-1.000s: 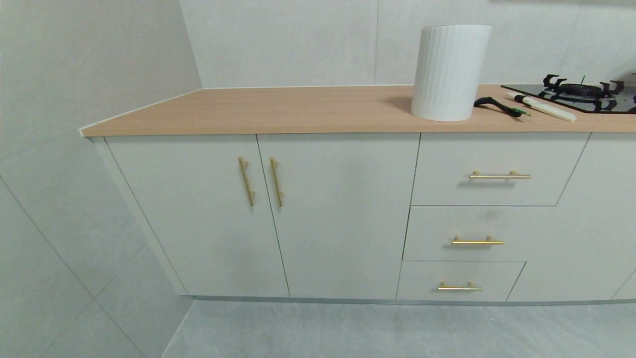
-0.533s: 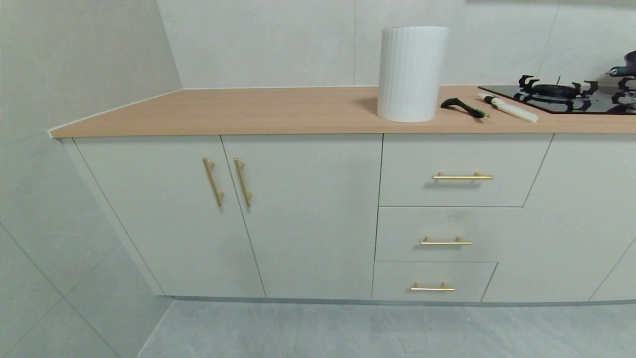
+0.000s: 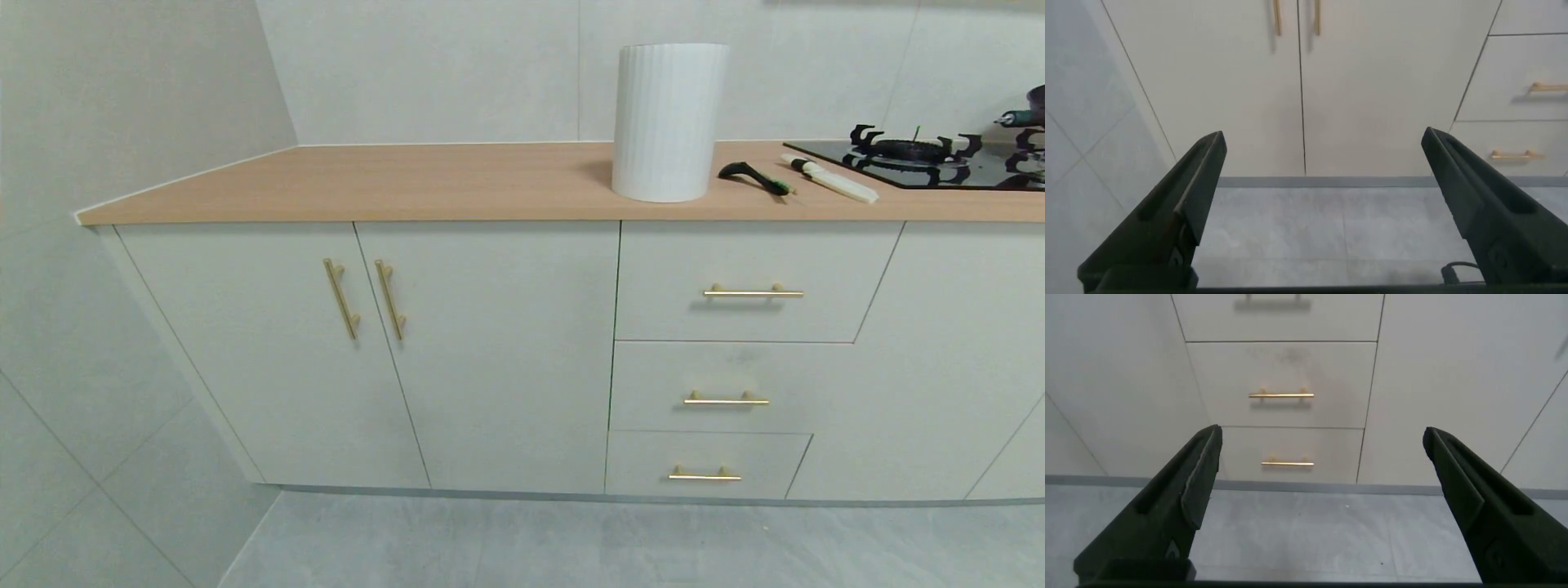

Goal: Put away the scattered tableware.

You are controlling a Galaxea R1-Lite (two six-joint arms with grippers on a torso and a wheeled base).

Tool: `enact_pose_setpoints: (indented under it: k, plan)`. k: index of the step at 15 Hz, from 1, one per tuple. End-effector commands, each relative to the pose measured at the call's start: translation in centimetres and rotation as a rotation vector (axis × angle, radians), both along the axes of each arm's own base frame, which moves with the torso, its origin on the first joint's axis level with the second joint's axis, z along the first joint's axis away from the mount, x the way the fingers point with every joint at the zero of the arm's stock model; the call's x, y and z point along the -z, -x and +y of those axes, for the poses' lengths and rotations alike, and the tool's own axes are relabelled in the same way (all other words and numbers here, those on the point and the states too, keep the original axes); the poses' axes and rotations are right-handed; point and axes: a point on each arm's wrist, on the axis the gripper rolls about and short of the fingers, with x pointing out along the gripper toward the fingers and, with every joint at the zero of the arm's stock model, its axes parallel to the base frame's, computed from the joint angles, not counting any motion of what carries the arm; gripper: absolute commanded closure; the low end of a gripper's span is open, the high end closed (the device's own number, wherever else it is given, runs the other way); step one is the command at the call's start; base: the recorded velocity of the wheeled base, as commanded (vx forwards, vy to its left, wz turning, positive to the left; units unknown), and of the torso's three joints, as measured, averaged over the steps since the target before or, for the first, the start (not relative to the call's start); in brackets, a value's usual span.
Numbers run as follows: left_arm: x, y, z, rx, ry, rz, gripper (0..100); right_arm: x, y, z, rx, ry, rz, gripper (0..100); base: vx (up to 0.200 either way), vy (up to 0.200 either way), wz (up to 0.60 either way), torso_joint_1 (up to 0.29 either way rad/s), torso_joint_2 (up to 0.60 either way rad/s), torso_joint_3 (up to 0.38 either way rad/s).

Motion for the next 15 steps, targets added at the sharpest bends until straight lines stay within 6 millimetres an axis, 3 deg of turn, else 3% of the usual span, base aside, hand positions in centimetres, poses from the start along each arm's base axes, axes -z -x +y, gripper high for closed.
enact_pose_setpoints:
  k: [1,6,15]
  plan:
    - [0.00,0.00,0.00,-0.001,0.000,0.000,0,0.00,-0.01,0.00,-0.002,-0.001,0.001,0,0.200,0.000,0.00,0.002,0.00,0.002]
    - [0.00,0.00,0.00,0.001,0.000,0.000,0,0.00,-0.01,0.00,-0.002,0.001,0.001,0,0.200,0.000,0.00,0.000,0.00,0.006]
    - [0.00,0.00,0.00,-0.001,0.000,0.000,0,0.00,-0.01,0.00,-0.002,0.002,0.001,0,0.000,0.000,0.00,0.000,0.00,0.000]
